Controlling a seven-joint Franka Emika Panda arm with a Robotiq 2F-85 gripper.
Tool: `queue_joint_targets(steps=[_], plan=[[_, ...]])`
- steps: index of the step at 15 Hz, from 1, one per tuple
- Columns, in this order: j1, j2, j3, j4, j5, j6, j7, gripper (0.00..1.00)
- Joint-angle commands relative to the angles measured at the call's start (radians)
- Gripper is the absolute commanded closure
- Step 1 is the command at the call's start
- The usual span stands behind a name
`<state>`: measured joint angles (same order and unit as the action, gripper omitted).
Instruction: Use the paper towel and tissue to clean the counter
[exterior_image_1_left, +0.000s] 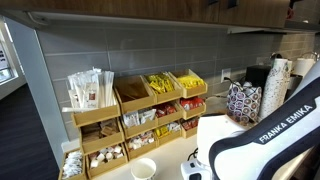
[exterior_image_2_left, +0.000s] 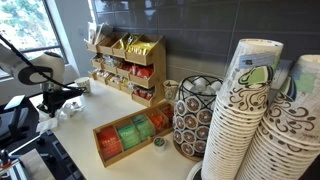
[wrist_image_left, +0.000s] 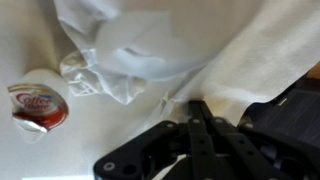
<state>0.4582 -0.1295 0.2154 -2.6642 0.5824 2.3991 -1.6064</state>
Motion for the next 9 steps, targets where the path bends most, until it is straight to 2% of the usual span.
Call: queue_joint_targets(steps=[1,5,9], plan=[[-0.022,0.08,0.03,0.03,0.033,0.05,-0.034,0.96],[-0.061,0.073,0.047,0.003,-0.068,0.14,0.107,0.97],[-0.087,0.054,0.037,-0.016,-0.143,0.174,0.202,0.96]])
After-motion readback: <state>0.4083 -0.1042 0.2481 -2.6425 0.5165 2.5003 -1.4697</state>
